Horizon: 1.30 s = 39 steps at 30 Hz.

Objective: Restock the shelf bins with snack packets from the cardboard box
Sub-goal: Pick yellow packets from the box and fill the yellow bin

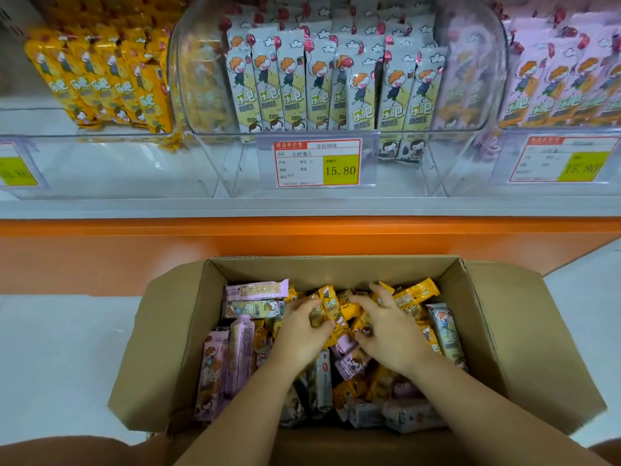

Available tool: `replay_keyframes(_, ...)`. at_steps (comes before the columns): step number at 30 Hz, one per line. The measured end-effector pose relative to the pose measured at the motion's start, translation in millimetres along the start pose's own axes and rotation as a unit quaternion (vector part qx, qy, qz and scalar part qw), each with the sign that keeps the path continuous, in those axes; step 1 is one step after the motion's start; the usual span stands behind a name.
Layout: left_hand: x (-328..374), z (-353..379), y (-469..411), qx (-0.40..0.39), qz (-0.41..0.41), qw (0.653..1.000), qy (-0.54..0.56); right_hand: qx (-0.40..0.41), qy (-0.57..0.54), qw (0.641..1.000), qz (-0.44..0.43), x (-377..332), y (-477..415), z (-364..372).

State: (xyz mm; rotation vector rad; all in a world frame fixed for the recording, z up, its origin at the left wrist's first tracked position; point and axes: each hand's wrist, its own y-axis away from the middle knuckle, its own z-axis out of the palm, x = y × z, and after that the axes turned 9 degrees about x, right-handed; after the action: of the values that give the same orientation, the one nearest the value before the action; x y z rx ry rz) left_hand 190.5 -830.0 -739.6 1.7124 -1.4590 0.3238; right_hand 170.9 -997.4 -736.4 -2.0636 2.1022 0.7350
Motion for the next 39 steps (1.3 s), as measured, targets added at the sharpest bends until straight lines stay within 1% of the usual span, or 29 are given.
replay_keyframes(2,-2,-2,-3,0.005,-0.027,1.000,0.016,0.009,-0.019,1.000,-0.002,-2,0,-4)
replay_keyframes(4,-2,-2,-6,0.000,-0.050,0.998,0.040,0.037,-0.046,0.998,-0.007,-5,2,-9)
replay_keyframes(7,-4,-1,-9,0.013,-0.067,0.996,0.059,0.069,-0.052,0.996,-0.032,-11,6,-13)
replay_keyframes(10,-2,2,-8,0.003,-0.071,0.996,0.056,0.082,-0.038,0.995,-0.047,-11,12,-15)
replay_keyframes(14,9,6,-4,-0.011,-0.051,0.997,0.055,0.079,-0.019,0.996,-0.026,-1,24,-17)
replay_keyframes(17,22,6,-3,-0.064,-0.032,0.997,0.036,0.050,-0.004,0.999,-0.009,5,35,-20)
replay_keyframes(20,34,8,4,-0.162,-0.006,0.986,-0.044,0.024,0.020,0.999,-0.014,10,44,-23)
replay_keyframes(21,35,9,6,-0.176,0.001,0.982,-0.065,0.024,0.026,0.999,-0.016,11,46,-24)
replay_keyframes(25,38,11,10,-0.154,0.022,0.984,-0.087,0.032,0.025,0.999,0.007,12,42,-34)
replay_keyframes(29,42,9,11,-0.131,0.028,0.988,-0.077,0.030,-0.026,0.999,0.024,12,21,-44)
replay_keyframes(31,44,9,11,-0.124,0.037,0.988,-0.080,-0.011,-0.016,1.000,0.020,12,8,-45)
replay_keyframes(33,45,10,9,-0.119,0.047,0.988,-0.084,-0.095,0.011,0.995,0.017,12,-4,-46)
replay_keyframes(35,45,10,8,-0.116,0.056,0.987,-0.095,-0.190,0.036,0.981,0.013,11,-17,-47)
replay_keyframes(36,45,11,7,-0.118,0.059,0.986,-0.105,-0.225,0.038,0.974,0.013,11,-22,-47)
replay_keyframes(39,43,13,3,-0.134,0.054,0.982,-0.126,-0.283,0.028,0.959,0.017,13,-35,-48)
